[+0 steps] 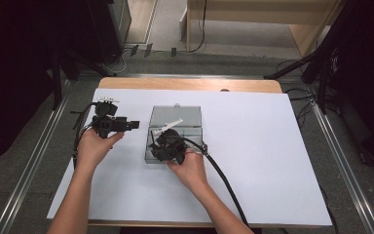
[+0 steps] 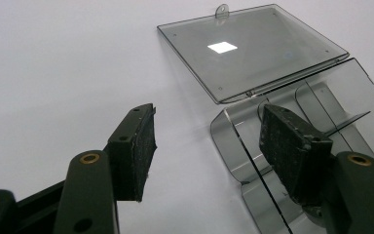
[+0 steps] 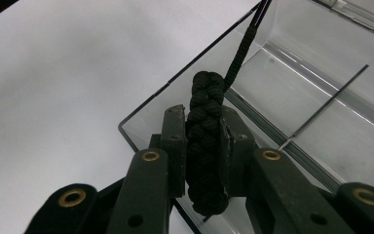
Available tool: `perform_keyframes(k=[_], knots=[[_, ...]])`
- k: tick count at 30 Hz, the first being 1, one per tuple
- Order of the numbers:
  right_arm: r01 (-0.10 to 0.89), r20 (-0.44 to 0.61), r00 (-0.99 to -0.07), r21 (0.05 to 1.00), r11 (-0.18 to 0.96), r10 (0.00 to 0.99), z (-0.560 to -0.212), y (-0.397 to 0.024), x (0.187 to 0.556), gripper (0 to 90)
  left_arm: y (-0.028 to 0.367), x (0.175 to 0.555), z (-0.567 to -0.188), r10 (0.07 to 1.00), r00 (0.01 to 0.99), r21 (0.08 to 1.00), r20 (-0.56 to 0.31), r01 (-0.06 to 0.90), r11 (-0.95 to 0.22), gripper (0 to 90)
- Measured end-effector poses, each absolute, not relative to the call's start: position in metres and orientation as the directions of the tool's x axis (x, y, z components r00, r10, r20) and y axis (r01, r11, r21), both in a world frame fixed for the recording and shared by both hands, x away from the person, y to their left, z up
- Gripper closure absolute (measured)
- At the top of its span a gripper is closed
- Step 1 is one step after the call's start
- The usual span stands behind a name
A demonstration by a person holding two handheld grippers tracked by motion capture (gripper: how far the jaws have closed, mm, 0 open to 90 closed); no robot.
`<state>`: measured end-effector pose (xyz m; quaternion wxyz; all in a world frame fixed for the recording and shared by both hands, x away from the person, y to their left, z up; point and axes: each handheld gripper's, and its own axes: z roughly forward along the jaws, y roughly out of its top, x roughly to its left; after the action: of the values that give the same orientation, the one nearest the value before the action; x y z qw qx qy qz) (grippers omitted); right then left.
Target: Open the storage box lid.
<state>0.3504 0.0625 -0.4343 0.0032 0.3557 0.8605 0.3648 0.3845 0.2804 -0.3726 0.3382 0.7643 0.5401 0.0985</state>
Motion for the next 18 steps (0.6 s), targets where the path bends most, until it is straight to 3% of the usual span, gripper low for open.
perform_keyframes(k=[18], knots=[[0.613, 0.233, -0.752, 0.592, 0.523, 0.617, -0.443, 0.078, 0.352, 77.0, 0.281, 0.384, -0.372, 0.892, 0.397, 0.627, -0.216, 0.757, -0.185, 39.1]])
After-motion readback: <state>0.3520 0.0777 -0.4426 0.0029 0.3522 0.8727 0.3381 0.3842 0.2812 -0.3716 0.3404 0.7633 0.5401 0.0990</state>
